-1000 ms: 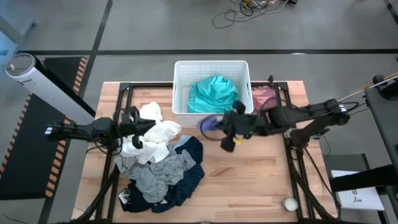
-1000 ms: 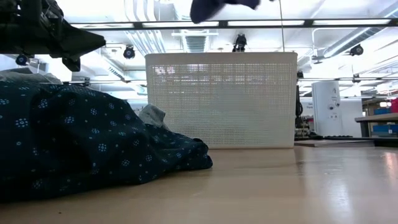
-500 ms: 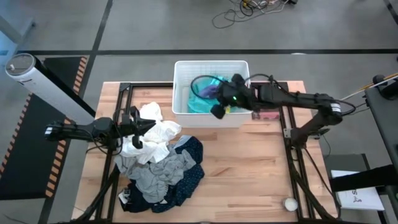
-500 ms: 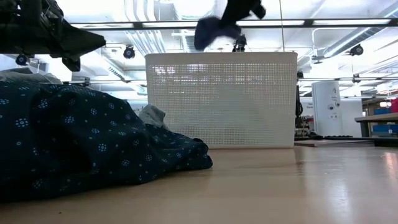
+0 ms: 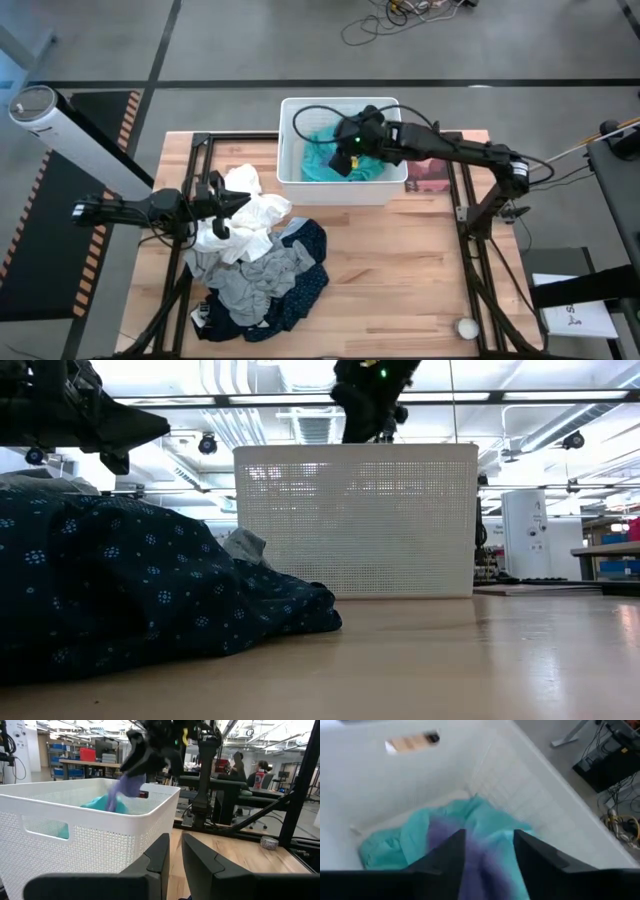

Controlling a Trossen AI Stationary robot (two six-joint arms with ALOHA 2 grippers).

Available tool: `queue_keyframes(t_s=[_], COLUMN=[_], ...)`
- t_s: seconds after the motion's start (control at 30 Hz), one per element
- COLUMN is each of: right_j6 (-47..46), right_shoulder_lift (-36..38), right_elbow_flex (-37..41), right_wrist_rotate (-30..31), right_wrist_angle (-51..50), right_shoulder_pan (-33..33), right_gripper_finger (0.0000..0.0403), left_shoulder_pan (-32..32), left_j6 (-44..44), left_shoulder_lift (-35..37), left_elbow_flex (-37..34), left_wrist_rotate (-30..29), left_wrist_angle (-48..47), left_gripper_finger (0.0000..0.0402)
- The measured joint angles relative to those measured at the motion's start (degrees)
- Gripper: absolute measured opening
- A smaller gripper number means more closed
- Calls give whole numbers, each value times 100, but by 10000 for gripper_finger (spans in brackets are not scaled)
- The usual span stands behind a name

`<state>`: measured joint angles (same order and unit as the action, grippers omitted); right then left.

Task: Sort clothes
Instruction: Put the right blue sock into the laundry bin, then put the gray shirt into the laundry bin

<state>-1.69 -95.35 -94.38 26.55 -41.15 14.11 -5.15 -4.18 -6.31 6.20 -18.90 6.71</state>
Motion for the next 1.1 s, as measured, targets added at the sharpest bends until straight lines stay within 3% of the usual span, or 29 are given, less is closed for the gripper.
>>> queue_keyframes(t_s=[0.1, 0.23, 0.37, 0.5, 0.77, 1.1], right_j6=[75, 100, 91, 88, -162, -294], right_shoulder_lift=[-4, -2, 3, -91, -659, -2200], right_elbow_flex=[-463, -1033, -1395, -1271, -455, -544], right_wrist_rotate=[-211, -1036, -1989, -2768, -2815, -2783], right_wrist_angle=[-241, -357, -328, 18, 1269, 3040], right_shoulder_pan=[-60, -196, -548, -1144, -2237, -2638], right_gripper_finger=[190, 217, 223, 215, 202, 202], left_shoulder_pan=[0, 0, 0, 0, 0, -1], left_j6=[0, 1, 1, 0, 1, 0], left_shoulder_lift=[2, 2, 2, 2, 0, 2], left_elbow_flex=[0, 0, 0, 0, 0, 0], left_wrist_rotate=[-1, 0, -1, 0, -1, 0], left_wrist_angle=[-1, -1, 1, 2, 7, -2], left_gripper_finger=[38, 38, 38, 38, 38, 38])
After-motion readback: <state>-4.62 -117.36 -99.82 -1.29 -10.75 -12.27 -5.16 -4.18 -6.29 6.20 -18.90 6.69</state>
